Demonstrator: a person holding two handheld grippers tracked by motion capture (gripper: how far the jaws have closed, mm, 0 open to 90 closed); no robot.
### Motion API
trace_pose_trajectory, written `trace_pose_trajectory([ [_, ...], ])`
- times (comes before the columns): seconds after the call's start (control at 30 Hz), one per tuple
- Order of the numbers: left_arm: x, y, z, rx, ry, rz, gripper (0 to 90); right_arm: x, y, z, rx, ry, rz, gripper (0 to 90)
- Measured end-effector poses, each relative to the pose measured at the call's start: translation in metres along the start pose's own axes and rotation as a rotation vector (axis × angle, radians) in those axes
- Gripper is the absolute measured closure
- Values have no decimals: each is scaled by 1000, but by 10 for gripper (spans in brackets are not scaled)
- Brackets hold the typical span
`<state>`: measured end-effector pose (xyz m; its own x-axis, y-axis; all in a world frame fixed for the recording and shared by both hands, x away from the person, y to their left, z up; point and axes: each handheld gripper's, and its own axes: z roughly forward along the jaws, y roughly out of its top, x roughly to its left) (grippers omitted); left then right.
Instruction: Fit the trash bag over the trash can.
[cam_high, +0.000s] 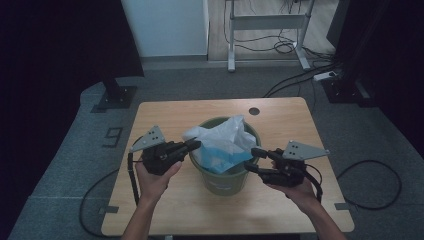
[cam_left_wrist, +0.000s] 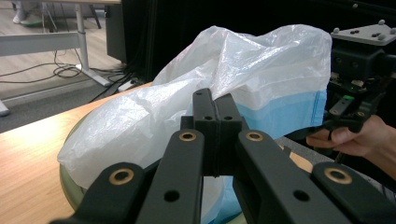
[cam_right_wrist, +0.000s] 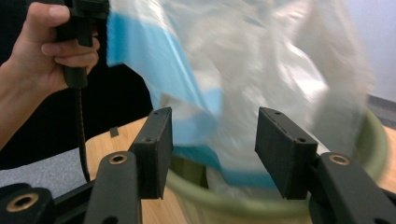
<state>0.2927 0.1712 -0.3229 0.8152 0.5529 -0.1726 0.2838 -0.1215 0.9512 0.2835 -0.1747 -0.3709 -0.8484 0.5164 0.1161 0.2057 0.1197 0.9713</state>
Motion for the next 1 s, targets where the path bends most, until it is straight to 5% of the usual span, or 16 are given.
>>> trace_pose_trajectory([
  [0.1,0,0,1,-5,-10,-8,900,7,4,11,-13,2,-17,536],
  [0.2,0,0,0,-5,-14,-7,900,8,8,17,-20,9,-19,791],
  [0.27,1,-1,-2,-5,-17,-9,900,6,12,16,-21,7,-14,882],
  [0.43,3,0,-9,-12,-28,-9,900,-1,21,4,-19,-3,-12,888],
  [0.7,-7,13,-7,-34,-55,22,900,7,59,-20,-40,-27,-78,888],
  [0.77,-12,15,-6,-53,-28,26,826,9,70,-23,-54,-42,-77,888],
  [0.83,-18,13,-5,-58,12,35,655,10,77,-22,-63,-56,-59,888],
  [1.0,-34,-1,-3,-6,72,54,433,8,84,-8,-49,-124,-15,889],
])
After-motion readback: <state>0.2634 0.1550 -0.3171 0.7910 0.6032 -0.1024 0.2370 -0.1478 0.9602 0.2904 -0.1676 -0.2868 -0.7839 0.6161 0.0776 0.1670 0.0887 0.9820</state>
